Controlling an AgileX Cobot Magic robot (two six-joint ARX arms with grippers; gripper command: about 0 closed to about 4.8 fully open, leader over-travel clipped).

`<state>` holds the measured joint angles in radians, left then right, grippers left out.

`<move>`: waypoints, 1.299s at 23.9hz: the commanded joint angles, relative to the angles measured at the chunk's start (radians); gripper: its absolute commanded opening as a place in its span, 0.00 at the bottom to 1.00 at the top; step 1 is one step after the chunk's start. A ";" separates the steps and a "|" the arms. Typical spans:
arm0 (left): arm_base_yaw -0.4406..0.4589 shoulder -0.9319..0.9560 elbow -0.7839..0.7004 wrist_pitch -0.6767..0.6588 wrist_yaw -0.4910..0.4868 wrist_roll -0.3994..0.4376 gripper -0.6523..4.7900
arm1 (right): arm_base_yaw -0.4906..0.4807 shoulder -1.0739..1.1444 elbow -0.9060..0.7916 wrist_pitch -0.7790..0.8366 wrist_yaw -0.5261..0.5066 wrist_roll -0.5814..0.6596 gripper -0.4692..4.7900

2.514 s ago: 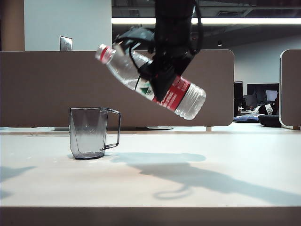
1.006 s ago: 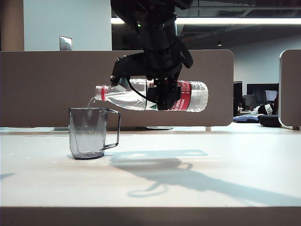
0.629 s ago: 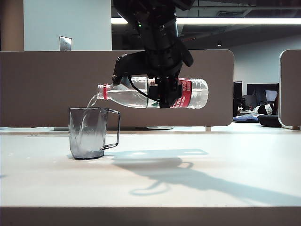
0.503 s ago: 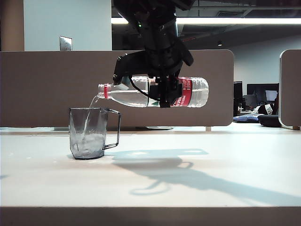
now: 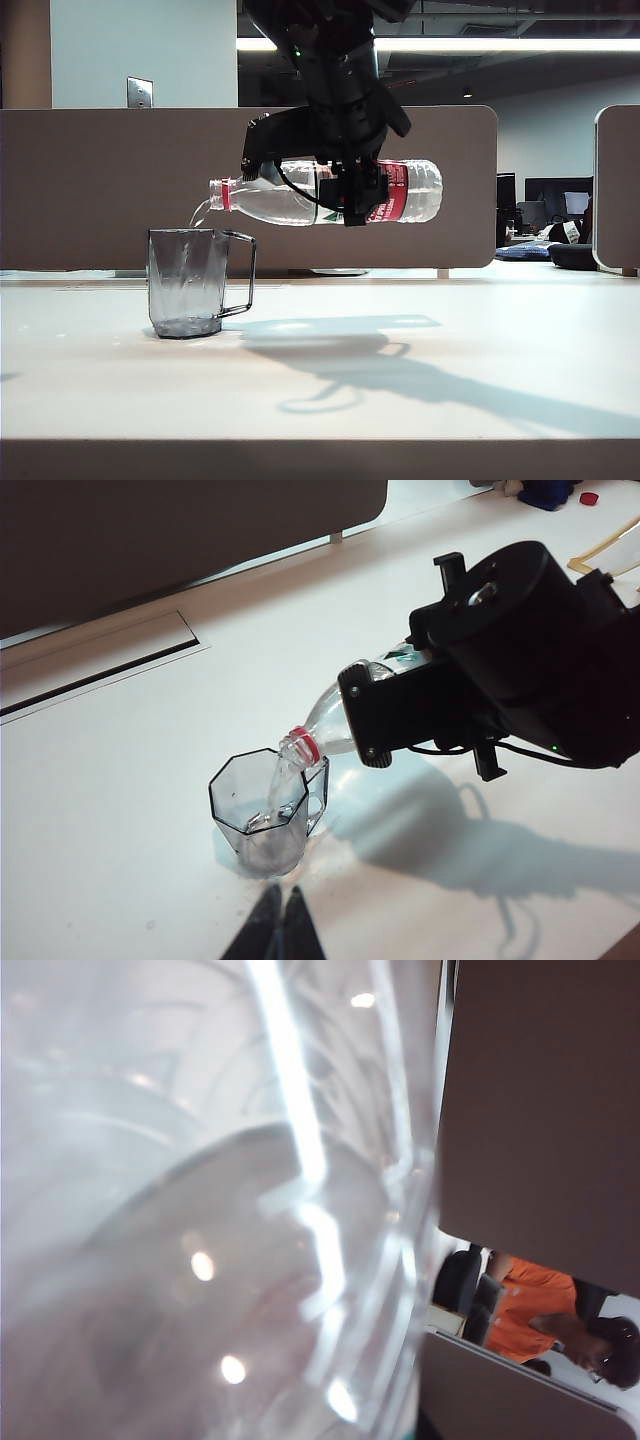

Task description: Pick up the mineral water bottle on the table and pour water into the mug until it's half full.

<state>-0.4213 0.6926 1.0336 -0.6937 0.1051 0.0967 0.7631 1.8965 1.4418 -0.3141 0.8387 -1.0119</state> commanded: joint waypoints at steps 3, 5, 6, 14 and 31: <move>0.000 -0.003 0.005 0.007 0.004 0.000 0.11 | 0.002 -0.012 0.011 0.045 0.034 -0.014 0.54; 0.000 -0.003 0.005 0.007 0.004 0.000 0.11 | 0.002 -0.012 0.011 0.045 0.036 -0.016 0.54; 0.000 -0.003 0.005 0.007 0.004 0.000 0.11 | 0.002 -0.012 0.011 0.046 0.039 -0.022 0.54; 0.000 -0.006 0.005 0.006 0.004 0.000 0.11 | 0.002 -0.012 0.011 0.046 0.043 -0.037 0.54; -0.003 -0.006 0.005 0.006 0.004 0.000 0.11 | -0.006 -0.013 0.011 0.058 0.061 -0.062 0.54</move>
<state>-0.4221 0.6888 1.0336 -0.6941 0.1051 0.0967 0.7570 1.8965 1.4429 -0.2882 0.8757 -1.0744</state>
